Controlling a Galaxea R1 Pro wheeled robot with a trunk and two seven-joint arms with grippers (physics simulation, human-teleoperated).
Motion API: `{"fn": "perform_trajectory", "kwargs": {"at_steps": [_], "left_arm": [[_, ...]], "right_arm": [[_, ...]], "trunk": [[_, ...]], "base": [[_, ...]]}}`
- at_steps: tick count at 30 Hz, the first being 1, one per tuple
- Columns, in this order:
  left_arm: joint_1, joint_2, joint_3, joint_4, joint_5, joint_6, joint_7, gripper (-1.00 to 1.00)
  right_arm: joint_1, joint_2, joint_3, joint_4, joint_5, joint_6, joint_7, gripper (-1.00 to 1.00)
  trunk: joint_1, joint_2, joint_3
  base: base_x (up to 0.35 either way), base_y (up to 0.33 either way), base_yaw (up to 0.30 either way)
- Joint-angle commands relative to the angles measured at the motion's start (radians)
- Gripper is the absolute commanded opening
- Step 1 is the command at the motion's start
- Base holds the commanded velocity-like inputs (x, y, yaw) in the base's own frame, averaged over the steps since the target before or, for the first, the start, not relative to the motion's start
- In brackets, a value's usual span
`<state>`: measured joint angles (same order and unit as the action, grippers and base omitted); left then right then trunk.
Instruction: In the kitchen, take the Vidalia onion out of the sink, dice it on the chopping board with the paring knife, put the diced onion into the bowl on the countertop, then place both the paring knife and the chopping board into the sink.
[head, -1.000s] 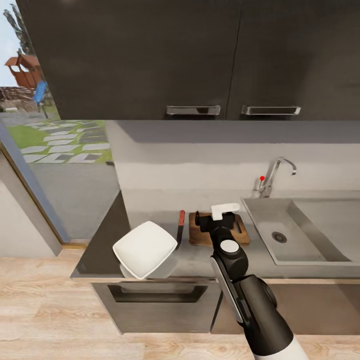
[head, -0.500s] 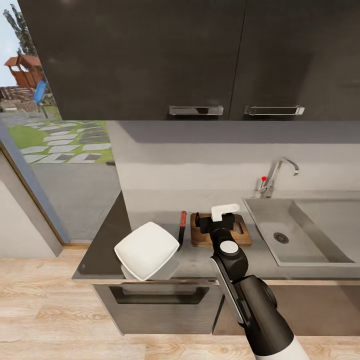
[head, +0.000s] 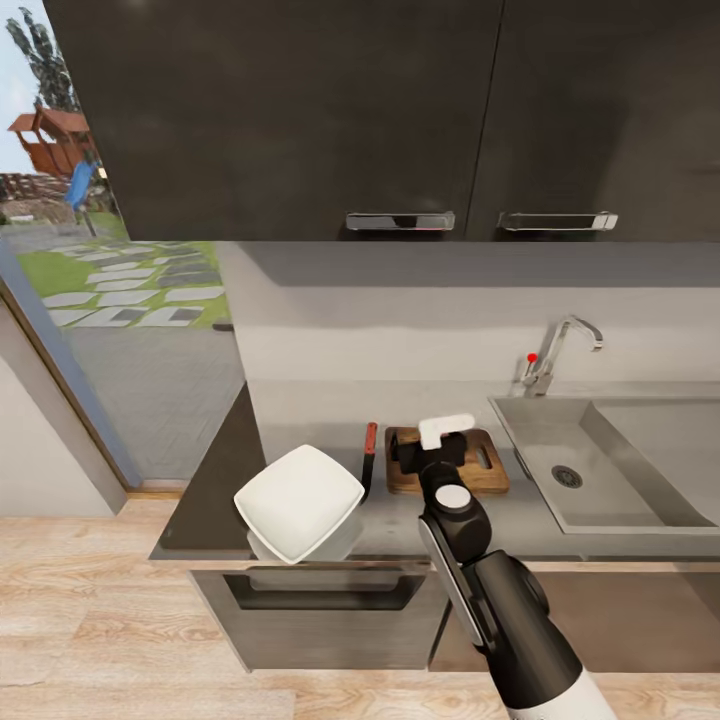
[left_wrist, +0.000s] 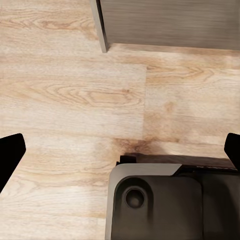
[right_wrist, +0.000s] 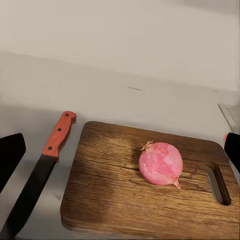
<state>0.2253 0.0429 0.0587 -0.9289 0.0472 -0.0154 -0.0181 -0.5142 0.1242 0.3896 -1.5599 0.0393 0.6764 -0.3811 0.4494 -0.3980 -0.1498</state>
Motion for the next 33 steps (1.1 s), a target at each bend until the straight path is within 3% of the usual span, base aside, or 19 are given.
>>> {"fn": "perform_trajectory", "kwargs": {"at_steps": [1,15,23,33], "left_arm": [[0.0,0.0,0.0,-0.001,0.005,-0.001,-0.002,1.0],[0.0,0.0,0.001,-0.001,0.005,-0.001,-0.002,1.0],[0.0,0.0,0.001,-0.003,0.005,-0.001,-0.002,1.0],[0.0,0.0,0.001,-0.003,0.005,-0.001,-0.003,1.0]], "right_arm": [[-0.001,0.0,0.002,0.009,0.004,0.007,-0.002,1.0],[-0.001,-0.001,0.002,0.06,0.005,0.006,-0.001,1.0],[-0.001,-0.04,0.002,0.066,0.005,0.006,-0.001,1.0],[-0.001,-0.045,0.004,0.099,0.004,0.006,0.0,1.0]], "trunk": [[0.001,-0.002,-0.002],[0.001,-0.002,-0.002],[0.001,-0.002,-0.002],[0.001,-0.002,-0.002]], "base": [[0.0,0.0,0.0],[0.0,0.0,0.0],[0.0,0.0,0.0],[0.0,0.0,0.0]]}}
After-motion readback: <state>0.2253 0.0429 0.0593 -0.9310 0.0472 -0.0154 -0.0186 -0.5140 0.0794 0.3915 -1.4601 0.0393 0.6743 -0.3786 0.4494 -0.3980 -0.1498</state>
